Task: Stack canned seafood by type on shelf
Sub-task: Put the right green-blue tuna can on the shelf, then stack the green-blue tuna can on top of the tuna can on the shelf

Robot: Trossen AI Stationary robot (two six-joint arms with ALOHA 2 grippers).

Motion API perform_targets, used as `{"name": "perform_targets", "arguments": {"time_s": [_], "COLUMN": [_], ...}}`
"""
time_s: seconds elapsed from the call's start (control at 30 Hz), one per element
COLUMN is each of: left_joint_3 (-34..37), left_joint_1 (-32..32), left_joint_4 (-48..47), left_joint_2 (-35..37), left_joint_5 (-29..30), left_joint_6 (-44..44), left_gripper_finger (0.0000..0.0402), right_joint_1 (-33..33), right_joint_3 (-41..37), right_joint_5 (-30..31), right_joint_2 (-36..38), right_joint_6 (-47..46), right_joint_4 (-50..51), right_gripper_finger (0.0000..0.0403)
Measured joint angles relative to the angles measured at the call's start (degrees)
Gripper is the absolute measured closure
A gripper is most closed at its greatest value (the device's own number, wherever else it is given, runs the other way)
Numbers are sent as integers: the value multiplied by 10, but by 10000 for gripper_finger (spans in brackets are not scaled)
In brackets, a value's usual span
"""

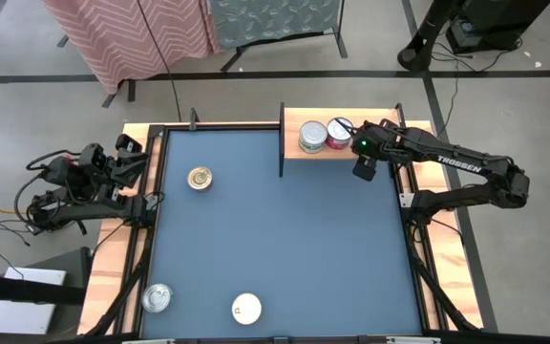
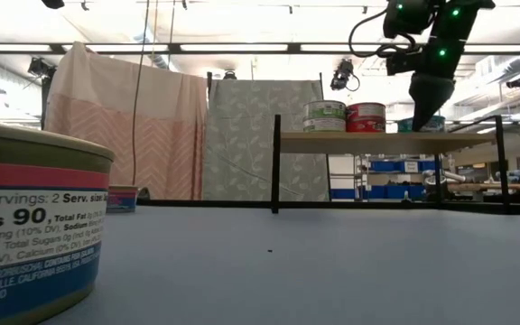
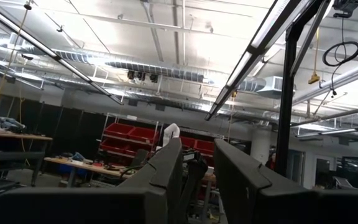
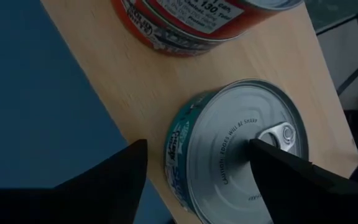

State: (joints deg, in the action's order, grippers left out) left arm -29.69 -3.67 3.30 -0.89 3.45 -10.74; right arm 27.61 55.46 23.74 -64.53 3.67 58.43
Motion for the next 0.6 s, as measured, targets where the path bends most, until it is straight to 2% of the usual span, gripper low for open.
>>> {"name": "perform_targets", "arguments": {"time_s": [0.6], "left_joint_3": [0], "left_joint_1": [0], "left_joint_4": [0], "left_joint_2": [0], "left_joint_5": [1], "left_joint_6": [0], "left_gripper_finger": [307], "right_joint_1": [-18], "right_joint_3": [62], "right_joint_5": [37], "right_joint_2": [-1], "right_joint_6": [24], "right_joint_4": [7], "right_gripper_finger": [132]}}
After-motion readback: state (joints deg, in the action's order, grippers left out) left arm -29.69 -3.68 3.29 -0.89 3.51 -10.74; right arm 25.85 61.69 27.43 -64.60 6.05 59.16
